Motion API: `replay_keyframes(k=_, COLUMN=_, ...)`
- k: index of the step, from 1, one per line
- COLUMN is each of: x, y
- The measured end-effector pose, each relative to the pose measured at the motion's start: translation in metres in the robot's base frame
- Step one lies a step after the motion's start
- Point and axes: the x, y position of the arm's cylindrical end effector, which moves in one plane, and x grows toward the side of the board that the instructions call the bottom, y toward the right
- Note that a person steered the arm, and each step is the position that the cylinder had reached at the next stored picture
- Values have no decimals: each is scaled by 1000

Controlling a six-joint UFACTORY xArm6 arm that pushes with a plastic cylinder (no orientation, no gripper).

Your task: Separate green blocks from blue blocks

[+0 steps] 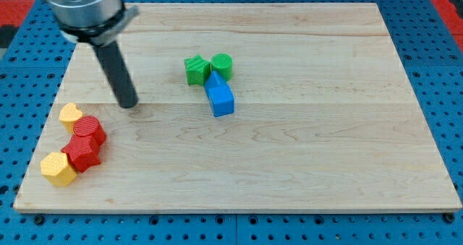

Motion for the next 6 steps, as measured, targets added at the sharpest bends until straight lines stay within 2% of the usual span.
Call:
replay_keyframes(k=1, x=29, y=36)
replay_keyframes(k=2, x=26, y=48)
replay_keyframes(k=3, x=-35, y=43)
replay_keyframes(k=4, x=-59, y=60)
replay_keyframes(k=5, x=-56, y=87)
replay_keyframes(k=6, x=-72, y=119)
